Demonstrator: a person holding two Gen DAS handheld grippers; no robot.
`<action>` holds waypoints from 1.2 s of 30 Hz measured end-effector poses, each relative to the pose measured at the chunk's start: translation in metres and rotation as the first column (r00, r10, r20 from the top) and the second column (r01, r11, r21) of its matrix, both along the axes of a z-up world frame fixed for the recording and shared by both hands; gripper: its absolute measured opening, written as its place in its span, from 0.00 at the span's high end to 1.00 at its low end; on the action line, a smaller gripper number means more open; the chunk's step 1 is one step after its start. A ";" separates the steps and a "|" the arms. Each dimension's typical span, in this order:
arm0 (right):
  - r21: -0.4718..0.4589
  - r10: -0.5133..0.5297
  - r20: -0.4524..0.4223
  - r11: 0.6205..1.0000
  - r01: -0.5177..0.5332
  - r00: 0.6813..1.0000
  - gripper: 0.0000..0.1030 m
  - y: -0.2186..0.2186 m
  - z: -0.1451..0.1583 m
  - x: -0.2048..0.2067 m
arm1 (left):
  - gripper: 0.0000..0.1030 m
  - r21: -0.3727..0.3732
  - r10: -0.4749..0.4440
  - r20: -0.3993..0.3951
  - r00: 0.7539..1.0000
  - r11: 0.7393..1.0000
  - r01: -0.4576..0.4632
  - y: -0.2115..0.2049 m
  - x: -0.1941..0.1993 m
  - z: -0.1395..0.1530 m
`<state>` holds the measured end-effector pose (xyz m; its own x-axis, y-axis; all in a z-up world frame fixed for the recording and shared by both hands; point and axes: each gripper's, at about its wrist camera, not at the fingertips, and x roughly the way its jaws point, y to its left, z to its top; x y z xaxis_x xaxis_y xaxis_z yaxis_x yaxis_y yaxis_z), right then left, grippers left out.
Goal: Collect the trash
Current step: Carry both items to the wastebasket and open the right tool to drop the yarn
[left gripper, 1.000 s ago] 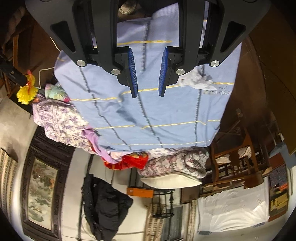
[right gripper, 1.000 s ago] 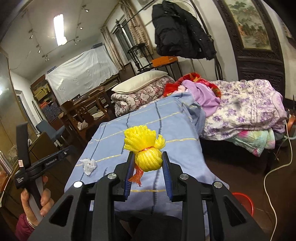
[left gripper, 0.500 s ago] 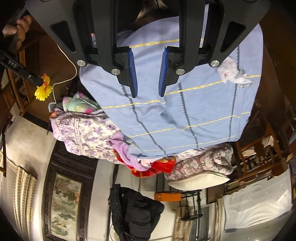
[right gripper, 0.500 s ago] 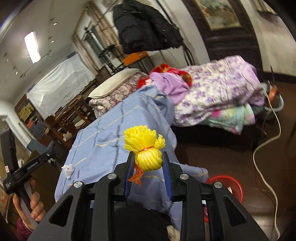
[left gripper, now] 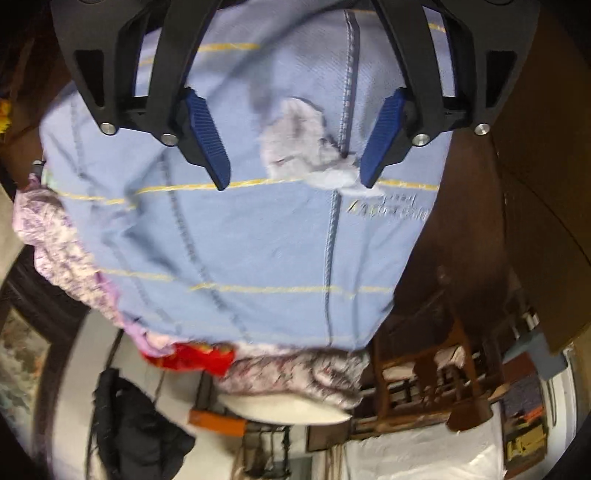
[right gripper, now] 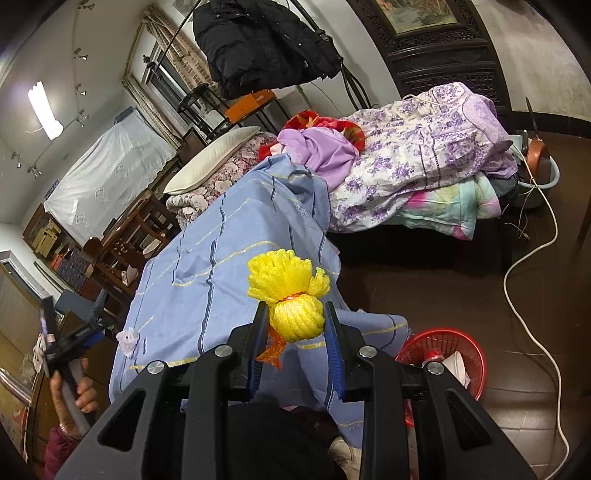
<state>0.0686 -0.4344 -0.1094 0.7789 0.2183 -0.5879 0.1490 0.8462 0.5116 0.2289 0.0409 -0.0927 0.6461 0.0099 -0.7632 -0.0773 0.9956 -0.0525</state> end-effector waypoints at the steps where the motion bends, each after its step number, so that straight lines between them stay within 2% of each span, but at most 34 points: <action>1: -0.005 0.000 0.001 1.000 0.000 1.000 0.71 0.001 0.001 0.001 | 0.29 0.009 0.003 -0.022 1.000 1.000 -0.002 -0.001 0.003 -0.008; 3: -0.007 -0.001 0.004 1.000 0.001 1.000 0.71 0.002 0.003 0.000 | 0.30 0.067 0.033 -0.056 0.998 0.997 -0.030 -0.002 0.008 -0.025; 4: -0.008 -0.002 0.007 1.000 0.002 1.000 0.71 0.002 0.004 0.000 | 0.36 0.076 0.043 -0.074 0.996 0.996 -0.038 -0.001 0.011 -0.032; 5: -0.010 -0.003 0.010 1.000 0.003 1.000 0.71 0.003 0.004 -0.001 | 0.59 0.045 0.023 -0.085 0.996 0.999 -0.020 0.000 0.012 -0.037; 7: -0.014 -0.005 0.012 1.000 0.005 1.000 0.71 0.003 0.005 -0.001 | 0.77 0.007 -0.002 -0.083 0.997 1.000 0.003 0.000 0.009 -0.036; 8: -0.013 -0.007 0.012 1.000 0.007 1.000 0.71 0.002 0.005 -0.001 | 0.79 0.012 -0.008 -0.066 0.998 1.000 0.009 -0.004 0.006 -0.031; 11: -0.006 -0.013 0.015 1.000 0.013 1.000 0.71 -0.001 0.005 -0.001 | 0.79 -0.014 -0.097 0.007 0.995 0.995 0.097 -0.031 -0.007 -0.002; 14: -0.009 -0.022 0.012 1.000 0.022 1.000 0.71 -0.004 0.005 -0.003 | 0.79 -0.017 -0.205 0.060 0.977 0.978 0.206 -0.069 -0.018 0.025; 17: -0.013 -0.041 0.002 0.999 0.041 0.999 0.71 -0.012 0.003 -0.006 | 0.79 -0.010 -0.339 0.107 0.935 0.940 0.342 -0.122 -0.035 0.045; 18: -0.015 -0.047 -0.007 0.999 0.047 0.999 0.71 -0.014 0.001 -0.006 | 0.79 -0.006 -0.398 0.117 0.910 0.916 0.402 -0.145 -0.044 0.050; 20: -0.014 -0.066 -0.042 0.998 0.065 0.997 0.71 -0.023 -0.008 -0.007 | 0.79 0.006 -0.464 0.127 0.877 0.884 0.467 -0.175 -0.056 0.053; 21: -0.010 -0.079 -0.068 0.997 0.079 0.995 0.71 -0.029 -0.016 -0.007 | 0.79 0.008 -0.512 0.129 0.849 0.857 0.515 -0.195 -0.065 0.053; 24: 0.004 -0.094 -0.128 0.995 0.096 0.987 0.71 -0.039 -0.034 -0.005 | 0.79 -0.001 -0.602 0.115 0.791 0.796 0.606 -0.237 -0.079 0.045; 28: 0.008 -0.111 -0.210 0.993 0.116 0.971 0.71 -0.049 -0.066 0.000 | 0.79 -0.010 -0.670 0.086 0.738 0.740 0.673 -0.271 -0.095 0.030; 30: 0.014 -0.110 -0.238 0.993 0.117 0.965 0.70 -0.052 -0.078 0.002 | 0.79 -0.026 -0.692 0.063 0.719 0.719 0.695 -0.285 -0.099 0.021; 33: 0.015 -0.121 -0.297 0.991 0.131 0.947 0.67 -0.060 -0.105 0.009 | 0.79 -0.030 -0.709 0.031 0.704 0.704 0.710 -0.299 -0.098 0.009; 35: 0.050 -0.129 -0.355 0.987 0.156 0.926 0.47 -0.068 -0.127 0.013 | 0.79 -0.037 -0.717 0.006 0.697 0.696 0.717 -0.304 -0.096 -0.001; 36: 0.073 -0.130 -0.371 0.983 0.168 0.919 0.45 -0.071 -0.133 0.012 | 0.79 -0.039 -0.719 0.000 0.695 0.695 0.718 -0.305 -0.096 -0.002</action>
